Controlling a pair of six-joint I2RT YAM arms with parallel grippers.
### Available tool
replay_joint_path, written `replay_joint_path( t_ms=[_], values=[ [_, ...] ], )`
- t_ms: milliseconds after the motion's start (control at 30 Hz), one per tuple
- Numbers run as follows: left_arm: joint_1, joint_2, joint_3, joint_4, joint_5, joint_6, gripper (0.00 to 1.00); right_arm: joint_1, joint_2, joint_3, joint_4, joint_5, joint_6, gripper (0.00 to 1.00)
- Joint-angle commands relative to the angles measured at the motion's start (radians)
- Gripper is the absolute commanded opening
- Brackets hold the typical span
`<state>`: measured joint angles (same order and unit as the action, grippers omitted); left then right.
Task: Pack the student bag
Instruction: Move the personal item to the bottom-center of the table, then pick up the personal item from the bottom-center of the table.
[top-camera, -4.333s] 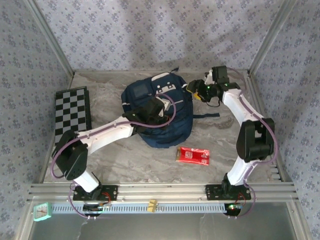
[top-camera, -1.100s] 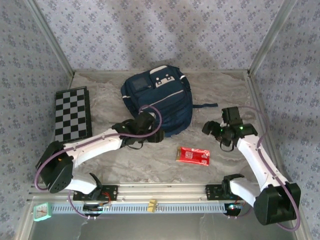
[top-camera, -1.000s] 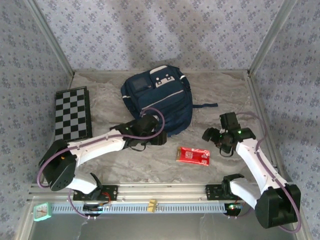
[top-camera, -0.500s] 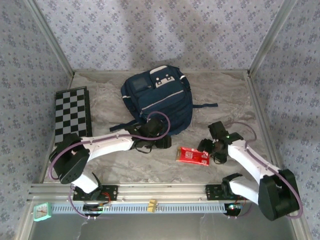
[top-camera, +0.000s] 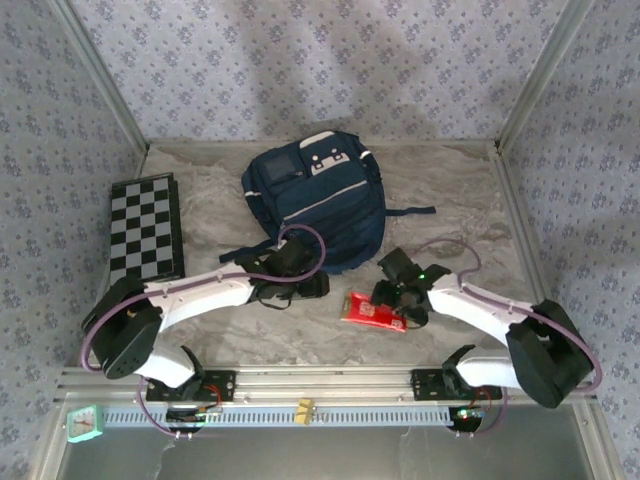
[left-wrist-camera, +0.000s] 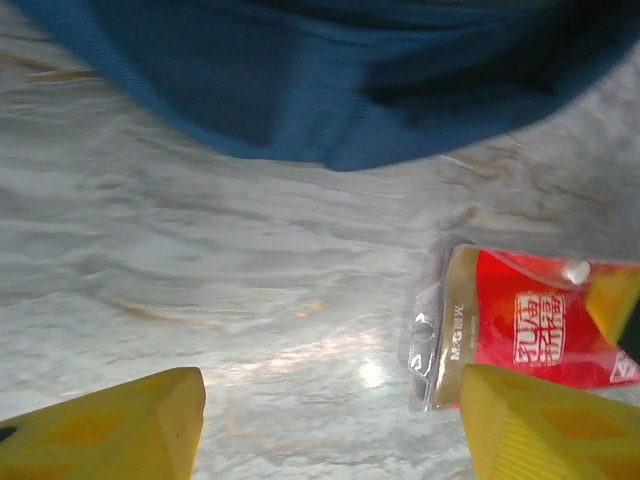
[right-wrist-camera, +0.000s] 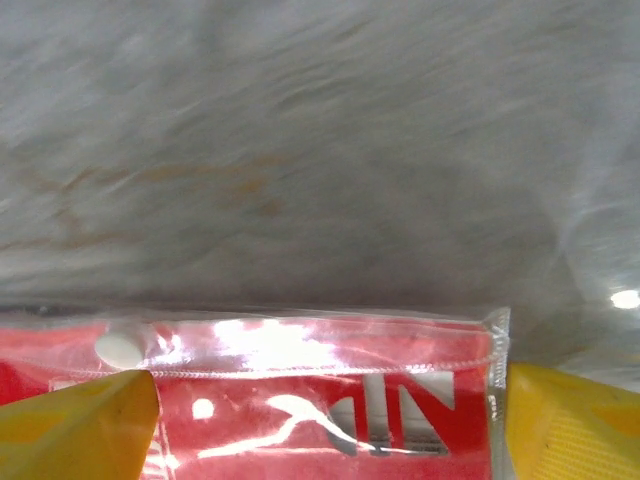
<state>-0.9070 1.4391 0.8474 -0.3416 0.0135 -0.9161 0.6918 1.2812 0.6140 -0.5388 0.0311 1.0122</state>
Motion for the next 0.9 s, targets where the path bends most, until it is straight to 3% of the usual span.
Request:
replay_joint_path(
  t_ms=[0, 200, 300, 433, 567, 700, 867],
  values=[
    [0.017, -0.062, -0.044, -0.027, -0.003, -0.04, 0.68, 0.12, 0.061, 0.088, 0.14, -0.065, 0.146, 0.88],
    [0.014, -0.096, -0.069, -0.028, 0.018, -0.109, 0.65, 0.17, 0.105, 0.174, 0.116, -0.073, 0.126, 0.89],
    [0.01, -0.114, -0.109, -0.013, 0.008, -0.167, 0.62, 0.123, 0.101, 0.171, 0.071, -0.122, 0.047, 0.88],
    [0.004, -0.122, -0.145, 0.007, 0.005, -0.217, 0.57, 0.034, 0.089, 0.183, 0.026, -0.115, -0.187, 0.87],
    [0.003, -0.099, -0.157, 0.05, 0.04, -0.236, 0.52, -0.061, 0.1, 0.12, 0.106, -0.239, -0.315, 0.83],
    [0.005, -0.074, -0.16, 0.042, 0.027, -0.236, 0.46, -0.061, 0.139, 0.11, 0.193, -0.355, -0.402, 0.8],
    [0.002, -0.033, -0.154, 0.082, 0.068, -0.22, 0.33, -0.06, 0.209, 0.131, 0.221, -0.356, -0.465, 0.8]
  ],
)
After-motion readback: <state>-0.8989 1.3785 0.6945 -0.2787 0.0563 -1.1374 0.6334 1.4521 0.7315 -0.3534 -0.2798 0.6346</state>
